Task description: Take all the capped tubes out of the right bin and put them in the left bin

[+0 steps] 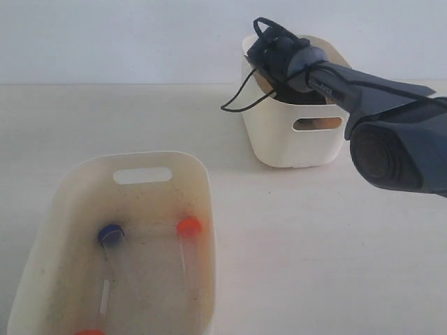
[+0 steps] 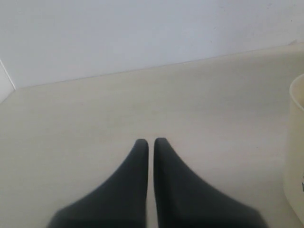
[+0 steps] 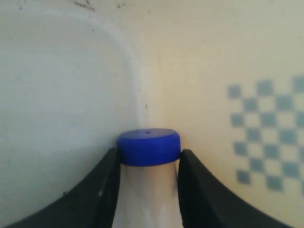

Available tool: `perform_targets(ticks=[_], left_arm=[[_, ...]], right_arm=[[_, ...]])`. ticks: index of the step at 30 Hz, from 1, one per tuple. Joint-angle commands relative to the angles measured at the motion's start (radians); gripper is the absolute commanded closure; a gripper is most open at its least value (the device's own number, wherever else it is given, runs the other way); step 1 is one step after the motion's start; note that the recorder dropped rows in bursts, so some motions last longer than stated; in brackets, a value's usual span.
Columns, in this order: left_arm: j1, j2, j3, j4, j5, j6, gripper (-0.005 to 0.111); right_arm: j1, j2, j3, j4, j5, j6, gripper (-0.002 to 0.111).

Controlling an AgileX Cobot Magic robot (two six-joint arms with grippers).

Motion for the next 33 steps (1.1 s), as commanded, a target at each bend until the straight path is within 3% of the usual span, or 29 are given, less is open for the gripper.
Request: perform_targets(ticks=[1,10,15,19,24,33], left_arm=[[0.001,-0.002,-0.004,-0.001,-0.015,-0.012,0.102],[0.001,-0.002,-0.004,-0.001,-0.015,-0.012,0.102],[0.001,-0.002,-0.004,-0.001,-0.015,-0.012,0.102],[0.001,-0.002,-0.004,-0.001,-0.015,-0.012,0.102],[0.001,-0.002,-0.004,-0.001,-0.015,-0.012,0.102],[0.001,-0.002,-0.004,-0.001,-0.015,-0.012,0.102]], right_arm=[[-0.001,-0.101,0.001,0.001,-0.004,0.004,0.108],[-0.001,-0.303,0.001,0.051,-0.004,0.000,0.108],[0.001,-0.467,0.016,0.309,-0.004,0.007,0.108],[0.033,-0.593,0.098,0.372,-0.004,-0.009,0.108],[0.091,-0.702,0.203,0.295,-0.004,-0.023,0.108],[0.057,-0.636,0.342,0.325,-0.004,-0.153,0.108]])
